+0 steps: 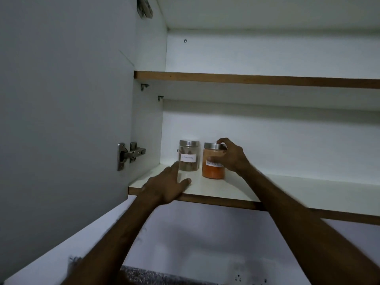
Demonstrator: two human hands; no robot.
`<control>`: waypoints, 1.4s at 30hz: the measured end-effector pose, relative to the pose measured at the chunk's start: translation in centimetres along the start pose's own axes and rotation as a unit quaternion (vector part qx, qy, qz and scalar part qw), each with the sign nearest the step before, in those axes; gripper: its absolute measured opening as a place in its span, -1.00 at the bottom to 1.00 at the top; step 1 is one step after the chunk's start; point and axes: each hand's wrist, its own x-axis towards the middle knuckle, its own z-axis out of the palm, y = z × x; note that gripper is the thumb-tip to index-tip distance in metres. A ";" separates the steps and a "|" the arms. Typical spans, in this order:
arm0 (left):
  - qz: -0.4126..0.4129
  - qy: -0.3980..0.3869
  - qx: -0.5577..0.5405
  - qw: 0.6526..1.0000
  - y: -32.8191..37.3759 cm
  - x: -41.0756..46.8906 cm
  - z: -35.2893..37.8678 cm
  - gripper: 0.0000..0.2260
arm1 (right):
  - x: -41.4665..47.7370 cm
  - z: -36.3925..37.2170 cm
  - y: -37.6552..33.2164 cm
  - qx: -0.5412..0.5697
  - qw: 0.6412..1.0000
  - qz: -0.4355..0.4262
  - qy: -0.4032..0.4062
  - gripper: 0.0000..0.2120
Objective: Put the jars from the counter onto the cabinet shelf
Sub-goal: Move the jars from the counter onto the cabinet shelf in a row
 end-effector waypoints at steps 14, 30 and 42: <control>0.020 0.018 0.044 0.999 -0.5 0.9 0.4 -0.37 | 4.6 3.0 1.7 -0.085 0.996 -0.025 -0.014 -0.36; 0.095 0.110 0.185 0.972 1.2 -3.0 0.5 -0.59 | -8.1 1.6 -2.6 -0.203 0.962 0.031 -0.178 -0.37; 0.169 -0.017 0.063 0.983 -2.7 -20.1 14.3 -0.33 | -31.9 11.4 4.5 -0.098 0.986 -0.111 -0.073 -0.43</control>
